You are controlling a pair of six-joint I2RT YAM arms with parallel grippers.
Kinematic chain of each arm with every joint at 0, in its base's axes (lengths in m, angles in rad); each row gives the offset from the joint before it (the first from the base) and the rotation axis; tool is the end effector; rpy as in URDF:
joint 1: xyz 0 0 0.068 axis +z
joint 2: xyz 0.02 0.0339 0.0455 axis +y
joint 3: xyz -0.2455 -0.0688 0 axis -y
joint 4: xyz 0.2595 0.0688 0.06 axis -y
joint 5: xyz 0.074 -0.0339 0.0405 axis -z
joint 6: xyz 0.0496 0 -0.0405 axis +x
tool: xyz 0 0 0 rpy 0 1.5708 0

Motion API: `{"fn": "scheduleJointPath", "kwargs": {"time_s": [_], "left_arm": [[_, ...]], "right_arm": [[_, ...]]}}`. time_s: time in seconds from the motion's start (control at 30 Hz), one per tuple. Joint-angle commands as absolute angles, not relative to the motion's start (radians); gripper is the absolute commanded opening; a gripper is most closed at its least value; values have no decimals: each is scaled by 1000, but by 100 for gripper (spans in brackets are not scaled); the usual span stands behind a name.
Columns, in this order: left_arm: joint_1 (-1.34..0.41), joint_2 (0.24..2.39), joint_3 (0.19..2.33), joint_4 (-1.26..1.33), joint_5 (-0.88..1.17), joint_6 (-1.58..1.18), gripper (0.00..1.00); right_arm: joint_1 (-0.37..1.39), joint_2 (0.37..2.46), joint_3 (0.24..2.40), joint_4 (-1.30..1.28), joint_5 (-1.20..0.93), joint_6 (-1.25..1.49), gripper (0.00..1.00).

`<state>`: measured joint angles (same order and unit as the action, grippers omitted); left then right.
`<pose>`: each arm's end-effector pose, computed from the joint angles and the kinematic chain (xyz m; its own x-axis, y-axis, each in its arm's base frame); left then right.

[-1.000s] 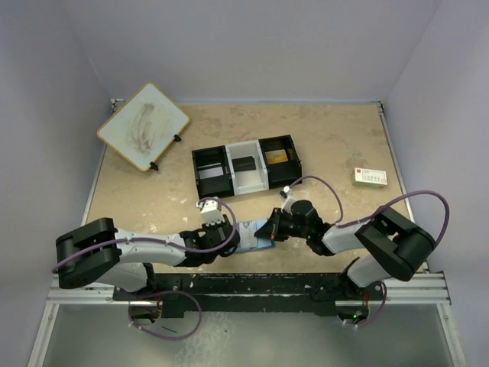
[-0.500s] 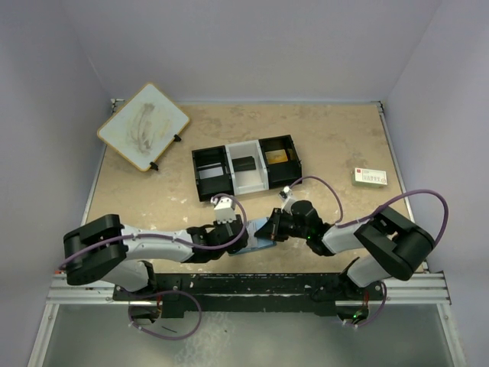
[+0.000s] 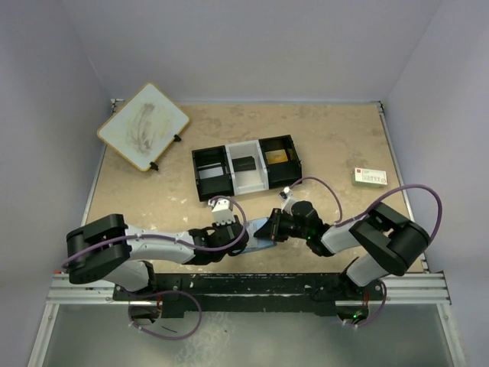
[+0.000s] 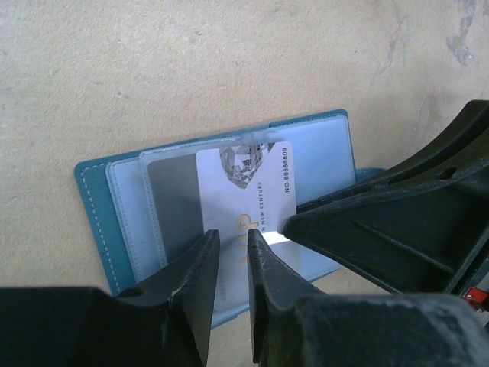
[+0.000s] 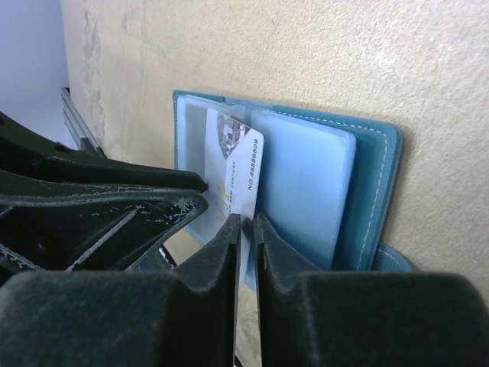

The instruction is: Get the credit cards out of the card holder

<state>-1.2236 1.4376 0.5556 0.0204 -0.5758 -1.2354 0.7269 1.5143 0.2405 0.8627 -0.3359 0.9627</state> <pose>0.1186 -0.2484 0.1069 -0.7158 -0.3495 -0.6045 -0.0239 0.8775 -0.4789 0.1761 0.1785 0.0797 -0.8709 0.2625 -0.4156 -0.2424 0.5063 0.8276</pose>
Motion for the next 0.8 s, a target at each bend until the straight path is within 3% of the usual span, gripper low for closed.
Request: {"fn": "scheduleJointPath", "kwargs": {"time_s": [0.0, 0.1, 0.23, 0.33, 0.4, 0.63, 0.77], "left_arm": [[-1233, 1428, 511, -92, -588, -1253, 20], [-1236, 1430, 512, -92, -586, -1241, 19], [-1236, 1426, 516, -114, -595, -1241, 18], [-1236, 1416, 514, -124, -606, -1250, 18], [-1236, 1404, 511, -126, -610, -1258, 18], [-1236, 1393, 503, -112, -601, -1251, 18], [-1241, 1410, 499, -60, -577, -1245, 17]], "right_arm": [[724, 1560, 245, 965, -362, 981, 18], [723, 1600, 257, 1001, -377, 985, 26], [723, 1634, 264, 1052, -405, 989, 24], [723, 1624, 258, 1049, -396, 988, 13], [721, 1594, 247, 1025, -380, 985, 0], [712, 1447, 232, 848, -311, 942, 0], [713, 1447, 216, 879, -343, 942, 9]]}}
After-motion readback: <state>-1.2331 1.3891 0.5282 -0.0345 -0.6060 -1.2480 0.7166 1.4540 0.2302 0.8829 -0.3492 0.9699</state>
